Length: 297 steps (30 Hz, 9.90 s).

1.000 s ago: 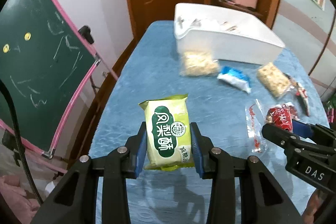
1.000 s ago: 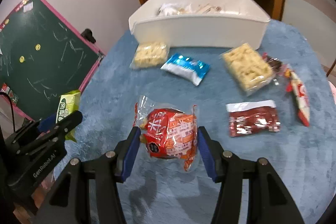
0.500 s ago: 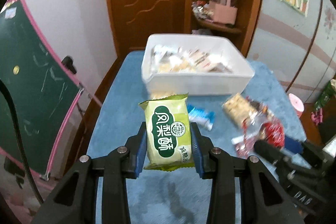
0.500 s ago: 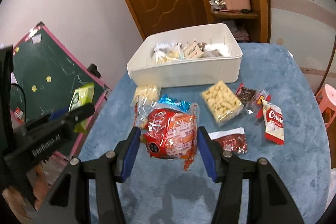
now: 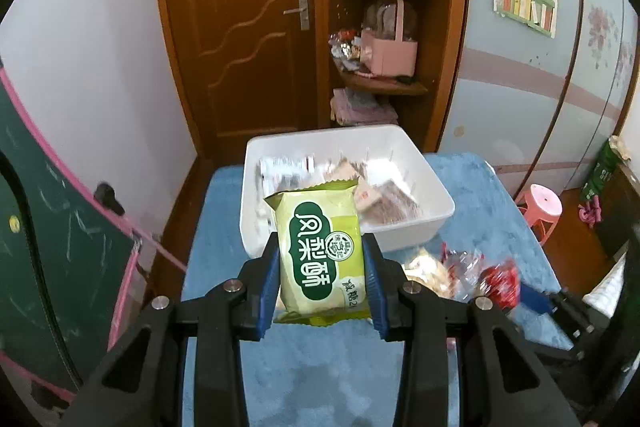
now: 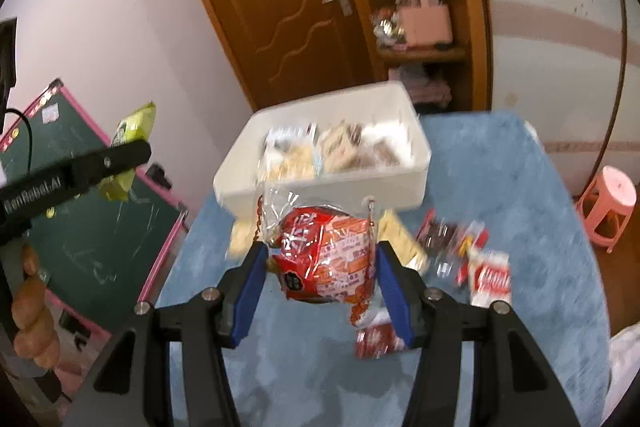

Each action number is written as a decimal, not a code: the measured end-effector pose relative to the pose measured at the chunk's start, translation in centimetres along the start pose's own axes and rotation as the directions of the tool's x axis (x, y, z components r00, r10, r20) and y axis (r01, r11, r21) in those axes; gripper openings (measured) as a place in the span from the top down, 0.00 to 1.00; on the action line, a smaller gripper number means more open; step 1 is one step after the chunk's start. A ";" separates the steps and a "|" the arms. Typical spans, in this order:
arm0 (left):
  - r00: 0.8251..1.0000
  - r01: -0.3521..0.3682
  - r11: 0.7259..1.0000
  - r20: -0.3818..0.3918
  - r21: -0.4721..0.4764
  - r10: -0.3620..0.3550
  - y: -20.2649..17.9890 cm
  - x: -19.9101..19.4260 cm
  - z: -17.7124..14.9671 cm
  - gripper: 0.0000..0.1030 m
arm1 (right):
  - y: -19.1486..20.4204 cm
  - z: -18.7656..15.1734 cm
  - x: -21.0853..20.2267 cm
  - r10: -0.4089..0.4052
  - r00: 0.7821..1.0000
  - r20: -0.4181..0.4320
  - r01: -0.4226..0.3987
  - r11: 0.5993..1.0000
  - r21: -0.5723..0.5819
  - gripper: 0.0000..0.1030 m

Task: Organize snacks
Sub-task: 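Lift both snacks over the white bin and open both grippers, then withdraw both tools from the bin toward the remaining snacks, then grasp the red Cookies bag with the right gripper while the left grasps the dark red date packet, then carry both packets over the white bin and open both grippers, then withdraw both tools from the bin toward the remaining snacks, then grasp the blue-white wafer packet with the right gripper while the left grasps the puffed snack bag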

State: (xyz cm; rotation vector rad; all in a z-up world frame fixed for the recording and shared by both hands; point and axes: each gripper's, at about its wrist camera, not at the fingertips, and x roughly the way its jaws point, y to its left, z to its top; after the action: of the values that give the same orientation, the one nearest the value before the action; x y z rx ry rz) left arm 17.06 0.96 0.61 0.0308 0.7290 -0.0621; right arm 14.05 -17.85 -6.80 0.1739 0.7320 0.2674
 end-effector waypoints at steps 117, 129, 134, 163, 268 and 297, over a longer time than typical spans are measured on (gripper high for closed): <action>0.919 0.350 0.866 -0.311 0.358 -0.243 -14.7 15.9 -14.7 0.01 | -14.8 -6.2 8.8 -0.233 0.920 -0.315 0.283 0.951 0.123 0.36; 0.902 0.360 0.876 -0.358 0.321 -0.239 -17.2 18.8 -15.0 0.01 | -15.4 -6.8 8.1 -0.223 0.931 -0.289 0.265 0.958 0.112 0.51; 0.900 0.359 0.891 -0.355 0.280 -0.251 -17.5 19.2 -14.7 0.26 | -17.4 -7.0 7.0 -0.129 0.952 -0.278 0.194 0.956 0.220 0.63; 0.985 0.163 0.987 -0.057 -0.001 -0.163 -4.8 5.5 -5.0 0.61 | -6.6 -2.4 -0.6 -0.005 0.997 -0.075 0.011 0.997 0.071 0.64; 0.940 0.065 0.993 -0.327 -0.101 -0.095 6.8 19.3 -7.0 0.03 | 4.3 -3.2 16.4 0.031 0.952 -0.304 -0.176 0.869 -0.462 0.33; 0.891 -0.038 0.982 -0.451 -0.183 -0.049 5.4 26.3 -8.2 0.30 | 3.7 -7.0 14.3 0.113 0.900 -0.420 -0.303 0.855 -0.420 0.84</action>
State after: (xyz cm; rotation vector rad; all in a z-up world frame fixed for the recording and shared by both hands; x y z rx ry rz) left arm 31.51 5.55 -22.99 -0.1426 1.2031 0.0104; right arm 18.81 -9.53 -20.09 -0.2828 1.0138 0.7020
